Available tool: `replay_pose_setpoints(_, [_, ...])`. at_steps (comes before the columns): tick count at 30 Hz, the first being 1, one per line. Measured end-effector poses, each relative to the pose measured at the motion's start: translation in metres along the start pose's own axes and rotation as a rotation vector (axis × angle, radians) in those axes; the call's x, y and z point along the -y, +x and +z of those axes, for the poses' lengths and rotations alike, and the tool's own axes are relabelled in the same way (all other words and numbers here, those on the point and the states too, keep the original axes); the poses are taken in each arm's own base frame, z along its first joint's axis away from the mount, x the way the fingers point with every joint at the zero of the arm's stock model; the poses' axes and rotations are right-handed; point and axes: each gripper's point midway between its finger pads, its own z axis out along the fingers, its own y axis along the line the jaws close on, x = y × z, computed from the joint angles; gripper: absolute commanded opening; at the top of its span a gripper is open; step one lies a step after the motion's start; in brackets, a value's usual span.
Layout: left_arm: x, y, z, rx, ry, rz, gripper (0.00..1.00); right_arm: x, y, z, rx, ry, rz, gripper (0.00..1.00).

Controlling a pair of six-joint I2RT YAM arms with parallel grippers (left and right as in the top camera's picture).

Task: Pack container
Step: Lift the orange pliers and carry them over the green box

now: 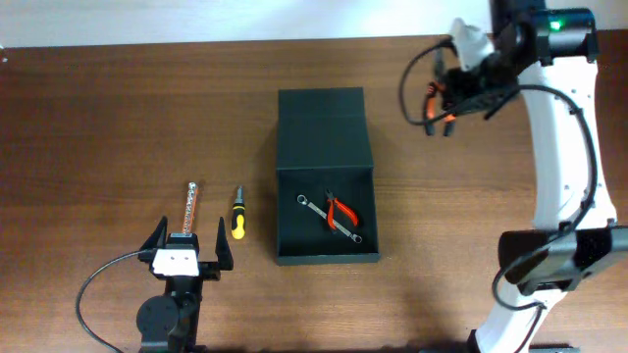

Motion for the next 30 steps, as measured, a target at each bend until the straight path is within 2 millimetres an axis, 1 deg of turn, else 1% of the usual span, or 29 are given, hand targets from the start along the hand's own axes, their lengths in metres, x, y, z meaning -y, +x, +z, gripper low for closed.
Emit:
replay_pose_setpoints(1, [0.000,0.000,0.000,0.000,0.000,0.000,0.99,-0.019,-0.001,-0.002,-0.004,-0.023,-0.063,0.04])
replay_pose_setpoints(2, [0.000,0.000,0.000,0.000,0.001,0.000,0.99,-0.030,0.000,-0.002,-0.011,-0.036,-0.095,0.04])
replay_pose_setpoints(4, [0.000,0.000,0.000,0.000,0.000,0.000,0.99,-0.067,0.004,0.002,-0.044,-0.078,-0.219,0.04])
replay_pose_setpoints(8, [0.000,0.000,0.000,0.000,0.000,0.000,0.99,-0.121,0.009,0.013,-0.072,-0.088,-0.417,0.04])
replay_pose_setpoints(11, [0.000,0.000,0.000,0.000,0.000,0.000,0.99,-0.142,0.008,0.025,-0.077,-0.059,-0.510,0.04])
replay_pose_setpoints(14, [0.000,0.000,0.000,0.000,0.000,0.000,0.99,-0.160,0.014,0.041,-0.101,-0.044,-0.578,0.04])
replay_pose_setpoints(15, [0.000,0.000,0.000,0.000,0.000,0.000,0.99,-0.167,0.017,0.051,-0.116,-0.039,-0.604,0.04])
replay_pose_setpoints(17, [0.000,0.000,0.000,0.000,0.000,0.000,0.99,-0.172,0.022,0.067,-0.131,-0.037,-0.623,0.04])
replay_pose_setpoints(19, [0.000,0.000,0.000,0.000,0.001,0.000,0.99,-0.169,0.039,0.101,-0.201,-0.034,-0.630,0.04])
replay_pose_setpoints(22, [0.000,0.000,0.000,0.000,0.000,0.000,0.99,-0.160,0.063,0.131,-0.284,-0.033,-0.620,0.04])
replay_pose_setpoints(24, [0.000,0.000,0.000,0.000,0.000,0.000,0.99,-0.156,0.077,0.142,-0.329,-0.037,-0.616,0.04])
replay_pose_setpoints(26, [0.000,0.000,0.000,0.000,0.001,0.000,0.99,-0.155,0.085,0.147,-0.353,-0.044,-0.612,0.04])
replay_pose_setpoints(30, [0.000,0.000,0.000,0.000,0.000,0.000,0.99,-0.159,0.093,0.151,-0.368,-0.081,-0.602,0.04])
